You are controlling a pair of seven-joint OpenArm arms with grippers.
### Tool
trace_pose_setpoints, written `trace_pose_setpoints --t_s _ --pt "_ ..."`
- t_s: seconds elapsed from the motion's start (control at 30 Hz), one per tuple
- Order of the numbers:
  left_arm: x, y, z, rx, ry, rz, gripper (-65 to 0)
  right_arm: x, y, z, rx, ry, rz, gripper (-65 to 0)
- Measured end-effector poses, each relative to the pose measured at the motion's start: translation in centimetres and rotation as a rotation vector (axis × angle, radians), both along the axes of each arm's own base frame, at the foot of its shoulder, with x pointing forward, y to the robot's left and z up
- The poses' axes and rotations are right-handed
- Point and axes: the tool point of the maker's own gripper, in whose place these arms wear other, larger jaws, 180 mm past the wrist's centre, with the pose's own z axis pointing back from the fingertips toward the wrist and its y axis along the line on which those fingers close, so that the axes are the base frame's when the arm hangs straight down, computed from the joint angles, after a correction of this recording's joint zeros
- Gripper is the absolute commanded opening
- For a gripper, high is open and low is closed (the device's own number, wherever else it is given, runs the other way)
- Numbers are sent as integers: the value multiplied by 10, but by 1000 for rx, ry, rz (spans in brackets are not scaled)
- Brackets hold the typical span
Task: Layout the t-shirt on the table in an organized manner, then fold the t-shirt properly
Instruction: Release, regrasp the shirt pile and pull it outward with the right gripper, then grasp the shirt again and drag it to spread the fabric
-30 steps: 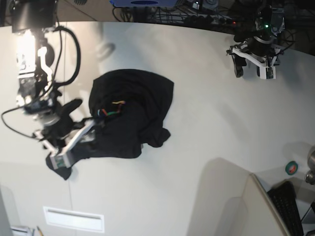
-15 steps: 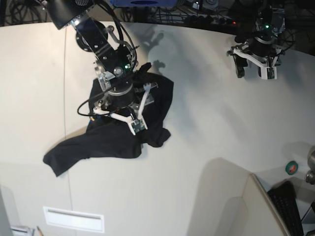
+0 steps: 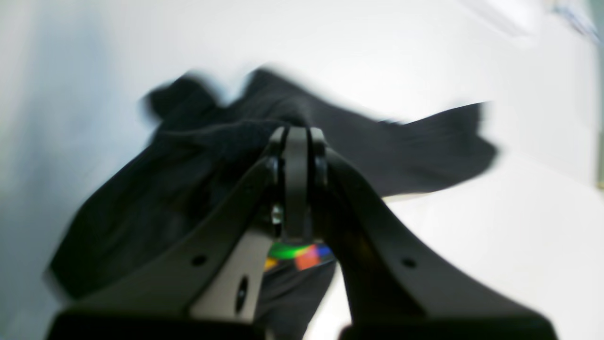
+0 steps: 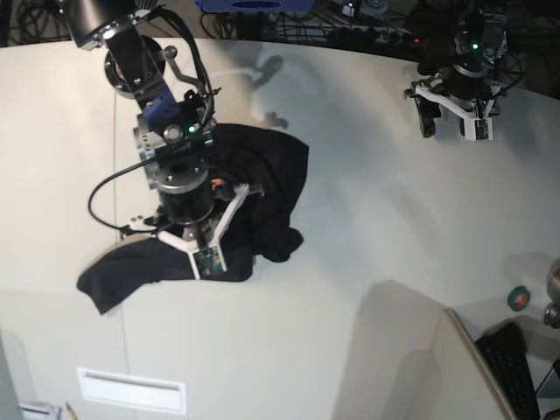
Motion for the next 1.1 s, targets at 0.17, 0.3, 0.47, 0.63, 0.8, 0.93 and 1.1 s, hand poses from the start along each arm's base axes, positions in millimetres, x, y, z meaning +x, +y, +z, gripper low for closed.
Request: trace_pose_setpoints --t_s 0.17,0.3,0.47,0.63,0.8,0.93,1.1 --pt "-3 2 0 4 4 1 -225 50 -47 46 -41 -140 -96 -650" --pt "-8 0 -3 0 19 -2 -225 95 -75 51 -105 -147 -145 -650" --pt "-5 -4 -3 -5 9 -2 -225 154 -141 38 -122 -106 -314 -650" --pt "-4 -9 -4 -18 5 0 -225 154 -150 14 -55 28 -323 -354" --pt "-5 -7 -3 -13 5 2 -225 94 -105 17 -25 34 -167 -281" --pt "-5 -5 -3 -13 4 9 -227 30 -50 5 -55 87 -32 -281" --pt "-4 26 8 30 -18 74 -227 -60 67 -46 -65 240 290 -281"
